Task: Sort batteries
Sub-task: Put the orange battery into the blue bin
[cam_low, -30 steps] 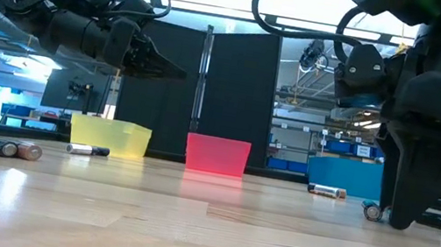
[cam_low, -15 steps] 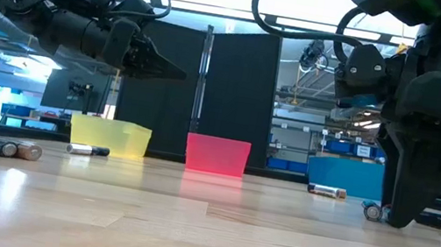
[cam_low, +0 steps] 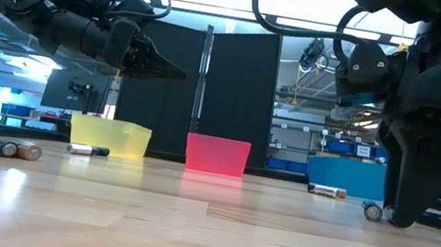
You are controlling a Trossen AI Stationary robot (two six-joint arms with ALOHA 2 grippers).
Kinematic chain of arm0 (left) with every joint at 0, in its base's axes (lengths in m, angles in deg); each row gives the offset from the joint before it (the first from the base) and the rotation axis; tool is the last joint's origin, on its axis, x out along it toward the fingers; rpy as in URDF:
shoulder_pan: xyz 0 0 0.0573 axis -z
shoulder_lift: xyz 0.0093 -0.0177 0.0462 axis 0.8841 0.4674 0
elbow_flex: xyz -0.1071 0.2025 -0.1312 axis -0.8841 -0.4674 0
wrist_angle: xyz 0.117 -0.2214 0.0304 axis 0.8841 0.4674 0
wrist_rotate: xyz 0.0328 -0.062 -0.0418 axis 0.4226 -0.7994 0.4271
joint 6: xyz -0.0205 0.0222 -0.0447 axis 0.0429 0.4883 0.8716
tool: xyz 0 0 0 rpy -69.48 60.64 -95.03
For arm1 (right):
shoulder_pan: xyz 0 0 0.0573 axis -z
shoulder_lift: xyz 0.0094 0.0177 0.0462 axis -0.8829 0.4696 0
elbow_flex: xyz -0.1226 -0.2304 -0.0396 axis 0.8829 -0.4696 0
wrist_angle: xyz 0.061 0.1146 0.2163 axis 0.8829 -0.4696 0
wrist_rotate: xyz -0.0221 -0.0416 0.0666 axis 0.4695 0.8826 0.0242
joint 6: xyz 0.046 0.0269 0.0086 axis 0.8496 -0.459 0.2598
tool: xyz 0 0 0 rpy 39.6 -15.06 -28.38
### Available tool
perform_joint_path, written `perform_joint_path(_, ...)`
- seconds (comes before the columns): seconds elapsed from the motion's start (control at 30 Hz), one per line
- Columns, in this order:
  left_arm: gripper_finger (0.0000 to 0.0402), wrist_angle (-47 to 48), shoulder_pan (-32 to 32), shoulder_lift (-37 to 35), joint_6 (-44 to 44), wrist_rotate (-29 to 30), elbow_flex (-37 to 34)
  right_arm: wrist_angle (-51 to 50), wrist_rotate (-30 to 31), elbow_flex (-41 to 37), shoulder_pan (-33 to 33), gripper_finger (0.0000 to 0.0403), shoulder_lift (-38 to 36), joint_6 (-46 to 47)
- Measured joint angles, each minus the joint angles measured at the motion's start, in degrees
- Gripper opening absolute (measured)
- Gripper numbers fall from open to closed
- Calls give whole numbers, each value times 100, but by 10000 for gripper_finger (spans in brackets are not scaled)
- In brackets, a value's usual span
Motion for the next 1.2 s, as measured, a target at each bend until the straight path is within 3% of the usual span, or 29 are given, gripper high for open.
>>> perform_joint_path(0.37, 6, 0, 0, 0, 0, 2, 0, -555, -259, 544, -2, 226, 13, -33)
perform_joint_path(0.63, 6, -37, 0, 1, -2, 2, 0, -2168, -179, 1341, 366, 226, 13, -46)
perform_joint_path(0.9, 6, -55, -2, 1, -2, 2, 0, -3701, 687, 2099, 1765, 226, 13, -874)
perform_joint_path(1.2, 6, -42, -1, 2, -2, 2, 0, -3989, 1465, 2238, 4135, 225, -120, -3599)
